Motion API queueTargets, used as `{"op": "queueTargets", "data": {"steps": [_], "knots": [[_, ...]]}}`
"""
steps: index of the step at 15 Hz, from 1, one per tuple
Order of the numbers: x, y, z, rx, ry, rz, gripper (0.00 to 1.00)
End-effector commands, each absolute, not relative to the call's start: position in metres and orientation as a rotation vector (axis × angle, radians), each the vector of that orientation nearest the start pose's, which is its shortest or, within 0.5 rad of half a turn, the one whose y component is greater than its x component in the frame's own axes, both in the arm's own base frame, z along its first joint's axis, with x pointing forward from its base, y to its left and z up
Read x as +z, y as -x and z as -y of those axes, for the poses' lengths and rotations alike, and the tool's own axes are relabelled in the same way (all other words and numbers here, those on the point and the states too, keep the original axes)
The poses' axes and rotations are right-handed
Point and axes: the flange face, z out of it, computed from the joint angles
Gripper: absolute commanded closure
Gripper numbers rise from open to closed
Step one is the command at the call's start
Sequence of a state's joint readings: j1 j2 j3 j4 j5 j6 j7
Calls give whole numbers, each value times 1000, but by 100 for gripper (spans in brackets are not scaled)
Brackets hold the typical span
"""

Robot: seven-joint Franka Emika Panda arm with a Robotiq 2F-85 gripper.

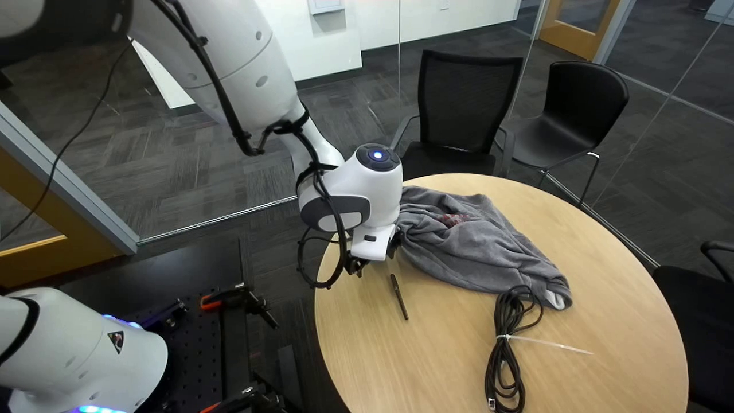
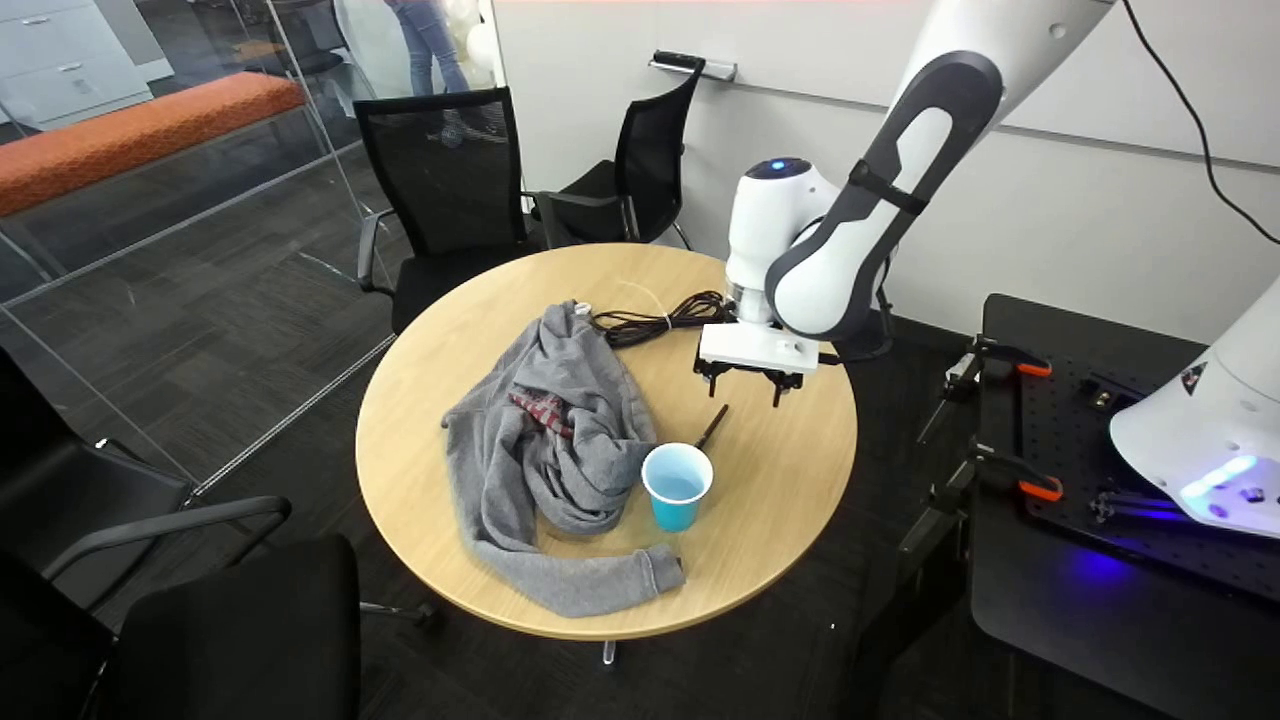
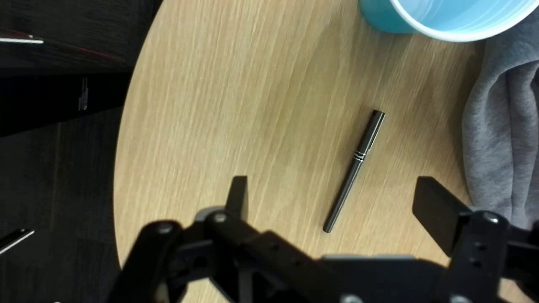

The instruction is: Move the pen to the right

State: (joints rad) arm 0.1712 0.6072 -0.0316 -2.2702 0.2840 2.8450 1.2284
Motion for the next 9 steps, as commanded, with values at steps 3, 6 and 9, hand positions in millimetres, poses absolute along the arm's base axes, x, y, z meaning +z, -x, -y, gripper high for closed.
{"op": "queueTargets", "data": {"steps": [3, 6, 9], "knots": [[49, -518, -54, 78, 2318, -2055, 0], [33, -522, -48, 40, 2256, -2112, 0], [19, -526, -44, 12, 2181, -2183, 0]]}}
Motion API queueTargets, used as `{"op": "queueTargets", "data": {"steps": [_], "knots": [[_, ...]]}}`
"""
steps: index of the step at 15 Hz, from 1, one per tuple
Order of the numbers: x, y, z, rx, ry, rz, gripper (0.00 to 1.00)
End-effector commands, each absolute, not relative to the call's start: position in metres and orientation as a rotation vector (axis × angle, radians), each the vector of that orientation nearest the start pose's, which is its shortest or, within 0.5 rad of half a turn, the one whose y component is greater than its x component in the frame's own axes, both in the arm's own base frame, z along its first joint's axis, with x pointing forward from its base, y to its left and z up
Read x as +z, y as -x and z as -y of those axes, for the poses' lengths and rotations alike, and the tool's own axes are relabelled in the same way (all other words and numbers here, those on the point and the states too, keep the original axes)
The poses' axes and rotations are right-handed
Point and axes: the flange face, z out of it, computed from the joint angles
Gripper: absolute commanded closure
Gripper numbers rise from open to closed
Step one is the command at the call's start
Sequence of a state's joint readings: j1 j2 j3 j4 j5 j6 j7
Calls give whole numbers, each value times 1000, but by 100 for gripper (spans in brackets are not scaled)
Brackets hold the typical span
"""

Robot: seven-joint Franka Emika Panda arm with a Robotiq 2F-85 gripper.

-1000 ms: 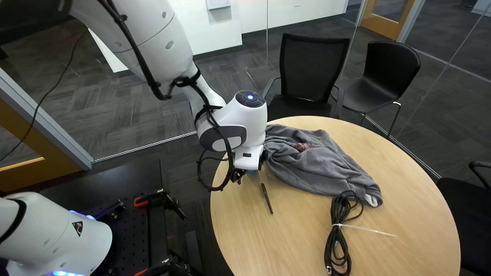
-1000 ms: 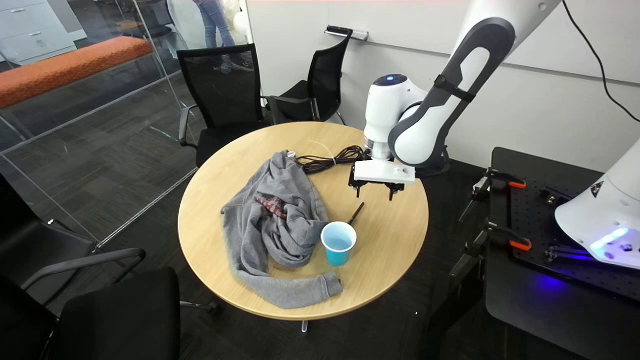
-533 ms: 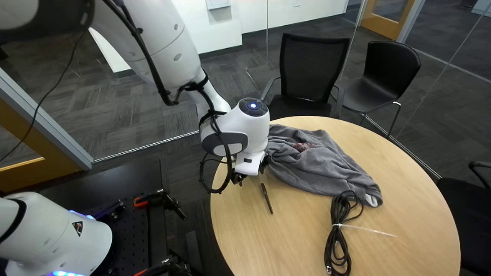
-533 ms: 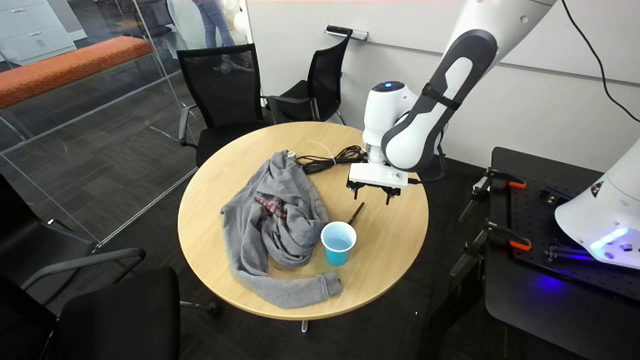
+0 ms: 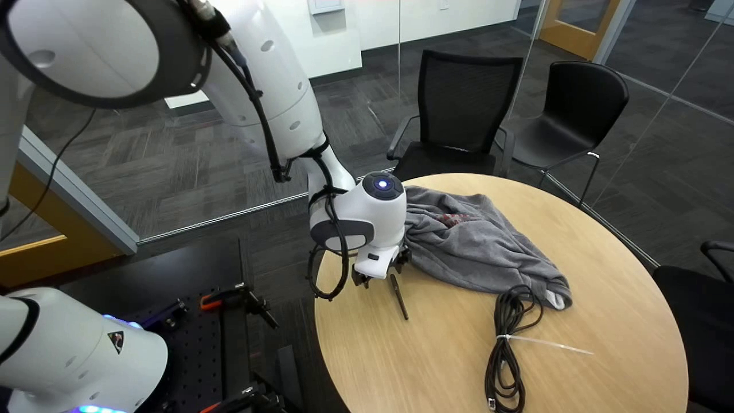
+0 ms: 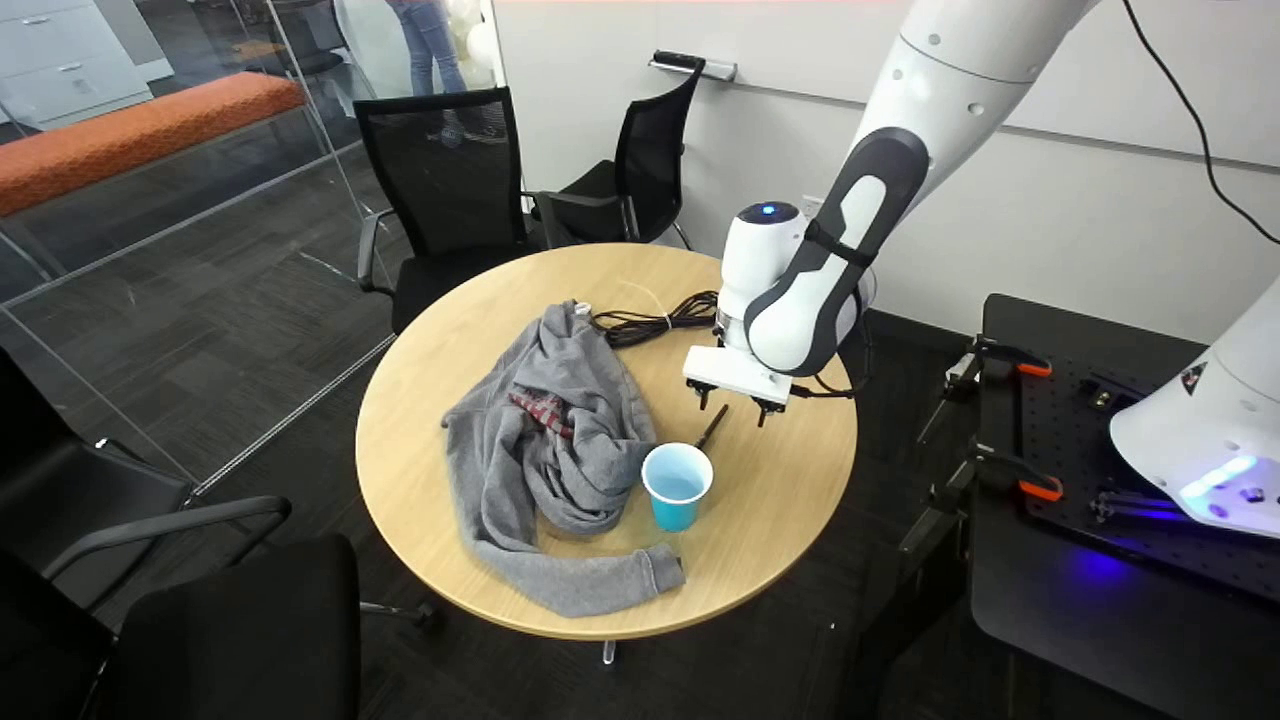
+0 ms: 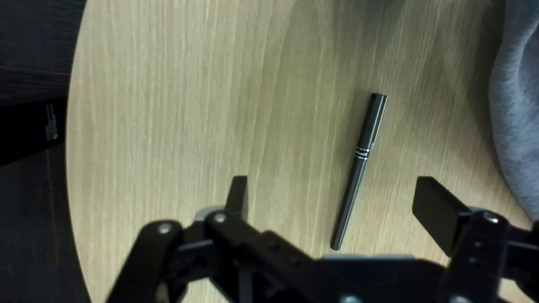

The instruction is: Move the pen to the right

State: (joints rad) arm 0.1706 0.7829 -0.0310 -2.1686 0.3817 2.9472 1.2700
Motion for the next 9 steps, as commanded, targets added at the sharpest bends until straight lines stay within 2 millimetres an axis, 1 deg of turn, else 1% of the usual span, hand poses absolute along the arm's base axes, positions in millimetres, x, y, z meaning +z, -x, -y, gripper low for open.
{"op": "queueTargets", "data": {"steps": [1, 9], "knots": [[14, -527, -43, 10, 2163, -2205, 0], [-14, -543, -27, -18, 2064, -2339, 0]]}}
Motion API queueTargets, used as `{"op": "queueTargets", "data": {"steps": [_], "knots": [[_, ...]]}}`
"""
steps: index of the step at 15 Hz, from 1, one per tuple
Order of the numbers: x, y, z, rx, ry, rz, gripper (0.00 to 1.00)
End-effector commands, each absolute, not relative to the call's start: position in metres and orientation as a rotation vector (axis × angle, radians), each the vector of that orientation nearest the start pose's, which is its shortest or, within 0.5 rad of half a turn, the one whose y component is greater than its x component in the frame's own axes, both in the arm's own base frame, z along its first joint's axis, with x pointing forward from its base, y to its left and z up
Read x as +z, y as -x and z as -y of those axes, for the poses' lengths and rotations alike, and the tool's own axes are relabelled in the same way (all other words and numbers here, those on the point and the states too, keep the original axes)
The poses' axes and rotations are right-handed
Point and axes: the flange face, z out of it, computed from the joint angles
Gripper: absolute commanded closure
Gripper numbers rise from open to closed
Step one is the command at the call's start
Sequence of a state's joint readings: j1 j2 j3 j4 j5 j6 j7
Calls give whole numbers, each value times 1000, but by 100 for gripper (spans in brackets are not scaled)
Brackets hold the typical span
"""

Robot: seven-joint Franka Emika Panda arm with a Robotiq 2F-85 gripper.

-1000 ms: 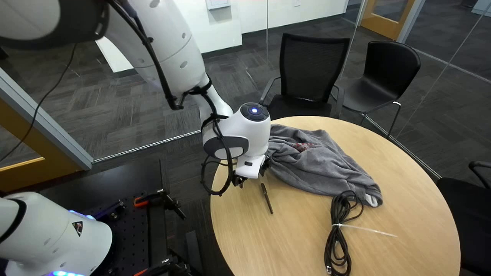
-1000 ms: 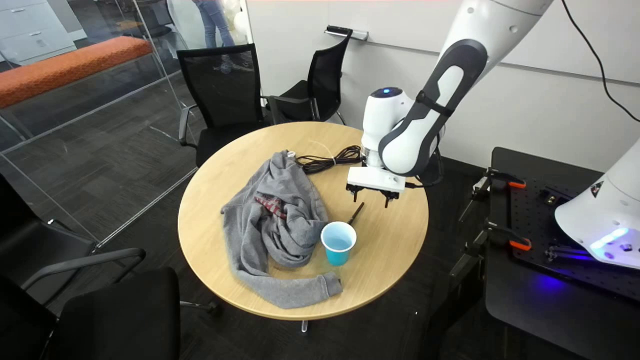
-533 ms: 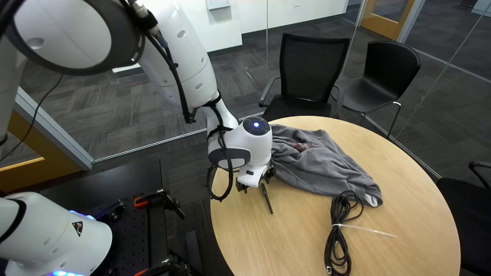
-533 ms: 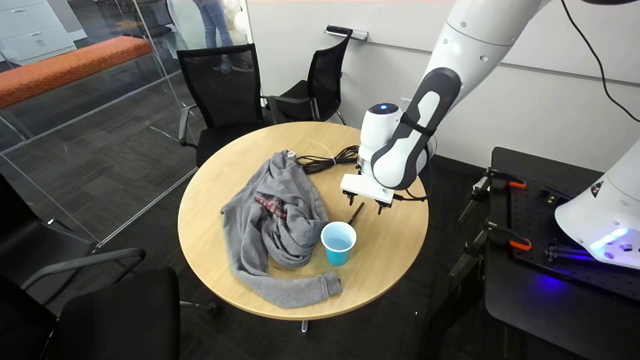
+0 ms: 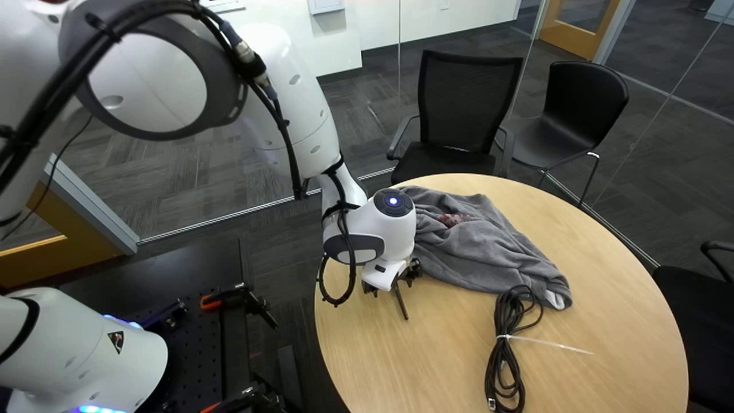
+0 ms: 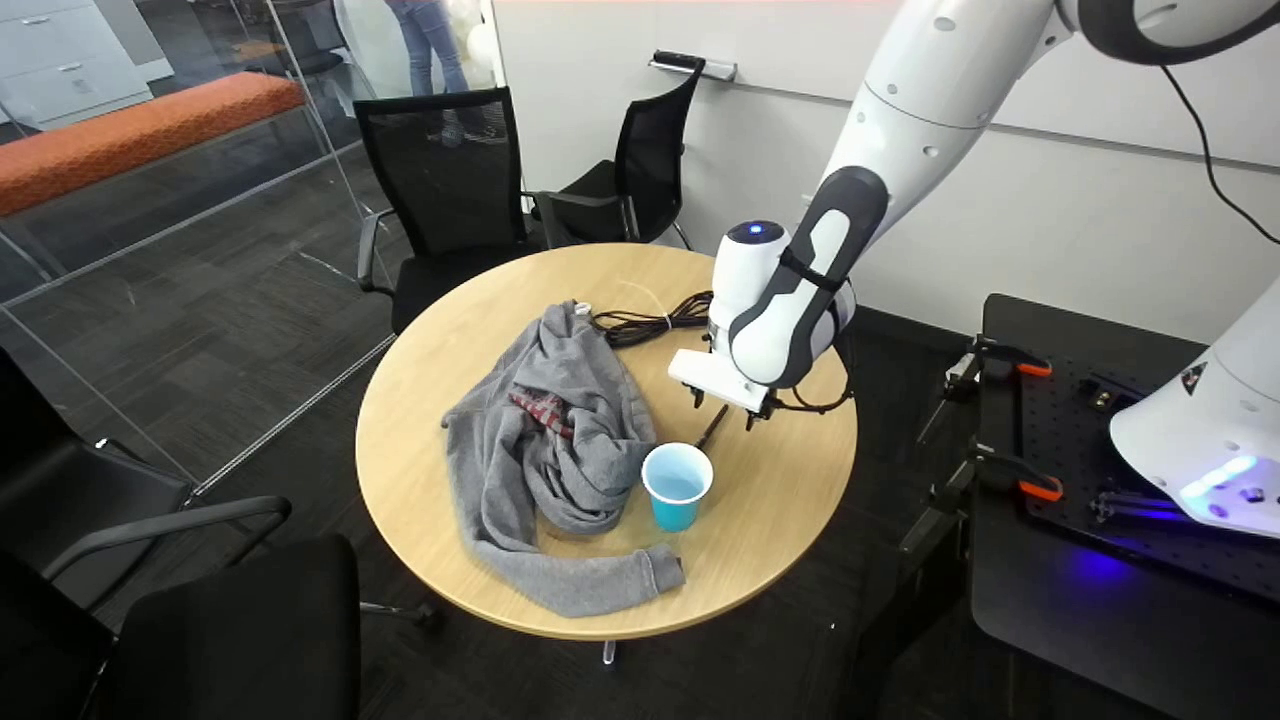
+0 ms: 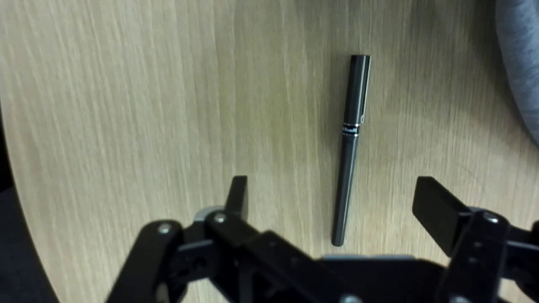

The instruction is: Move the pen to the right

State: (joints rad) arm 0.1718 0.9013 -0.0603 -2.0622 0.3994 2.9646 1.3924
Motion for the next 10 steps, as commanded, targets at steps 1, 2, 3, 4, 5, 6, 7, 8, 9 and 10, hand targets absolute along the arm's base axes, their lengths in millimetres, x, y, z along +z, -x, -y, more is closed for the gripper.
{"op": "queueTargets", "data": {"steps": [1, 2, 3, 4, 5, 6, 7, 8, 9, 10], "knots": [[-18, -545, -26, -22, 2057, -2349, 0], [-21, -548, -25, -23, 2055, -2352, 0], [-24, -549, -25, -25, 2049, -2358, 0], [-27, -551, -25, -23, 2048, -2358, 0], [-30, -553, -25, -22, 2049, -2356, 0], [-33, -555, -26, -21, 2049, -2353, 0], [-35, -556, -26, -20, 2050, -2350, 0], [-37, -557, -26, -19, 2049, -2349, 3], [-39, -559, -26, -16, 2050, -2347, 7], [-41, -560, -26, -14, 2050, -2347, 7]]}}
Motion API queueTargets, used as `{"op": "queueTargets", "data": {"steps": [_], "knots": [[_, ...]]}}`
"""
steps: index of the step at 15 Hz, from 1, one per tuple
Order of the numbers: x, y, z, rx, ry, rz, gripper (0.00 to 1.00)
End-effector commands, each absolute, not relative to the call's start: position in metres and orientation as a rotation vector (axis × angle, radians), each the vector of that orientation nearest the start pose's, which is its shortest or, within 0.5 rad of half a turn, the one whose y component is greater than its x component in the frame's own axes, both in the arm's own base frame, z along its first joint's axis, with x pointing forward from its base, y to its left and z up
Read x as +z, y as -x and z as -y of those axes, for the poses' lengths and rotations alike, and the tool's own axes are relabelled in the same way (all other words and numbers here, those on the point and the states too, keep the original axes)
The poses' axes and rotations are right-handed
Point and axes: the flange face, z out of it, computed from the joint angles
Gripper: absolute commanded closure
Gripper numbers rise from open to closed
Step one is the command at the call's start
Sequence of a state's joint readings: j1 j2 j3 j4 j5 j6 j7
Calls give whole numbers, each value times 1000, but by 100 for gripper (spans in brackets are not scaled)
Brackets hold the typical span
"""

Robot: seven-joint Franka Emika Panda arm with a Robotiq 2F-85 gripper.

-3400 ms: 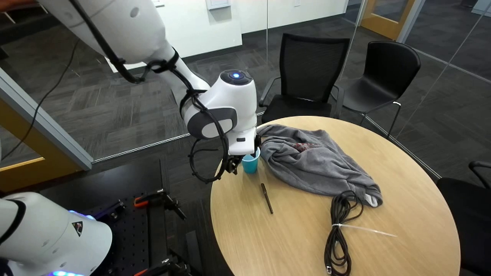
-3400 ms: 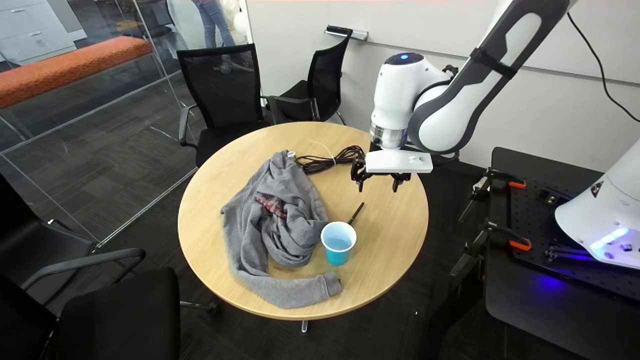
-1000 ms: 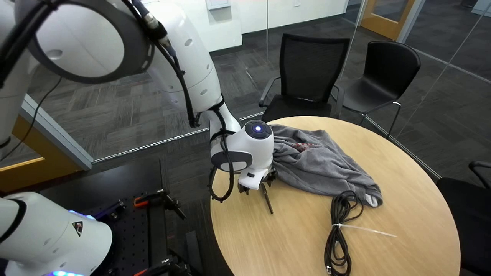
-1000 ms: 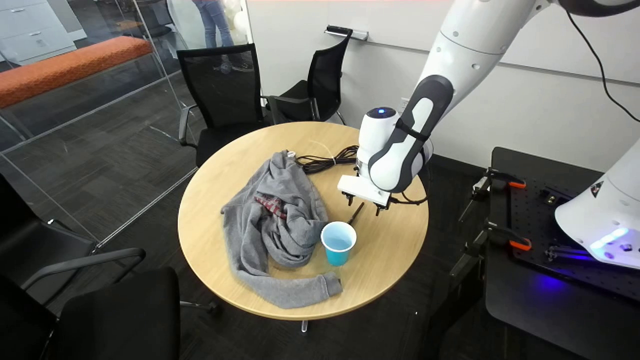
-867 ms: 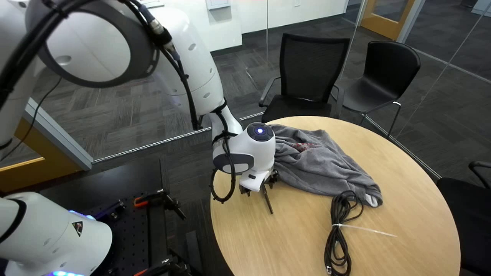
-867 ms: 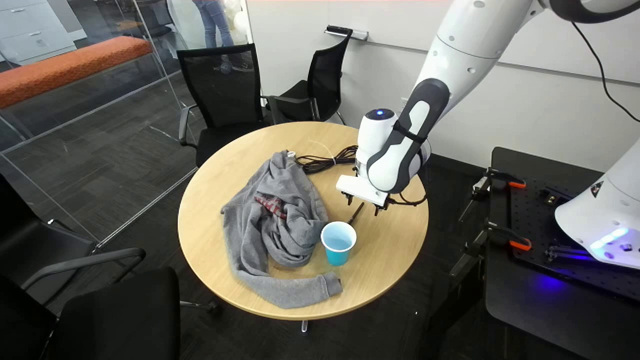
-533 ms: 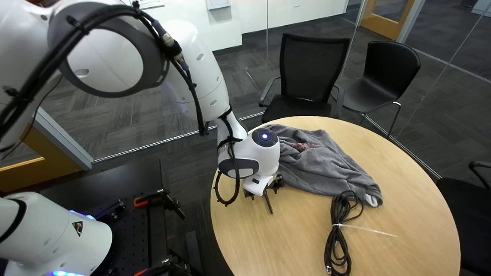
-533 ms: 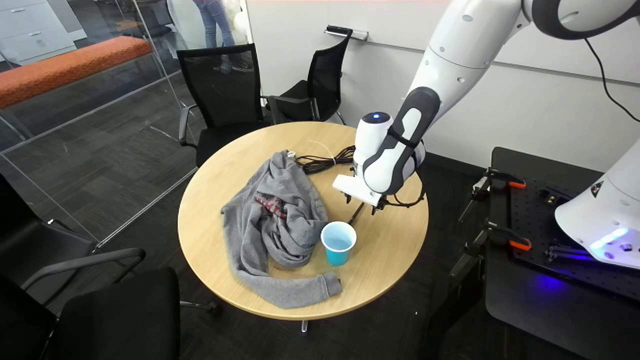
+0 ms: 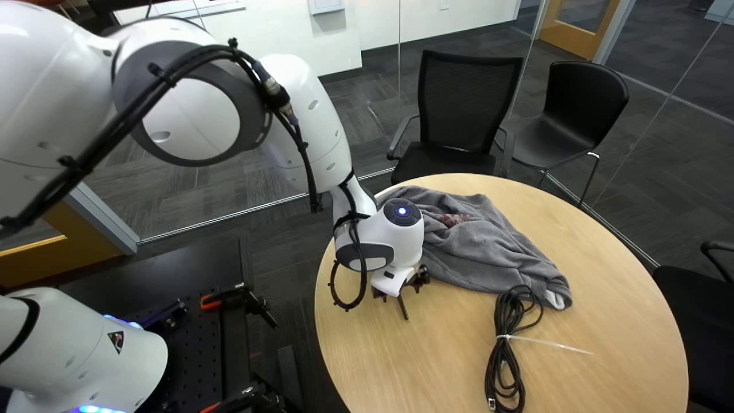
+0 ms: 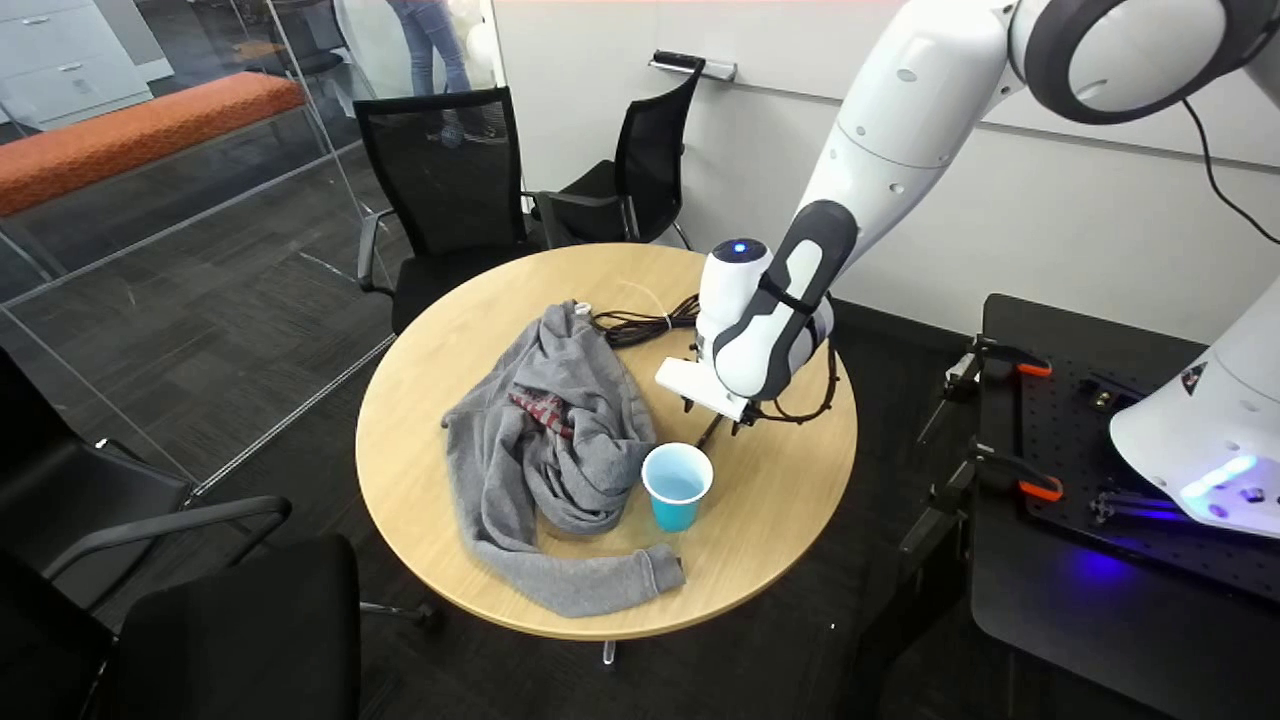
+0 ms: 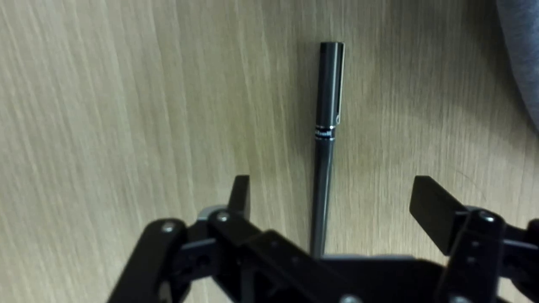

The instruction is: Move the pen to the right

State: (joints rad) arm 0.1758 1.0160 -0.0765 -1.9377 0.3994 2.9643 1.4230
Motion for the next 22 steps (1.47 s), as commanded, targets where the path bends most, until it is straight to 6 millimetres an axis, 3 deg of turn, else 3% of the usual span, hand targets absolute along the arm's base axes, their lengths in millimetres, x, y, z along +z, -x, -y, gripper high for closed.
{"op": "queueTargets", "data": {"steps": [1, 3, 4, 5, 7, 15, 22], "knots": [[-43, -560, -27, -13, 2050, -2345, 13], [-46, -561, -27, -10, 2050, -2343, 17], [-48, -561, -27, -7, 2050, -2342, 25], [-50, -561, -27, -5, 2050, -2342, 24], [-53, -561, -28, -2, 2049, -2342, 44], [-48, -563, -30, -16, 2042, -2337, 100], [-16, -553, -24, -63, 2056, -2338, 97]]}}
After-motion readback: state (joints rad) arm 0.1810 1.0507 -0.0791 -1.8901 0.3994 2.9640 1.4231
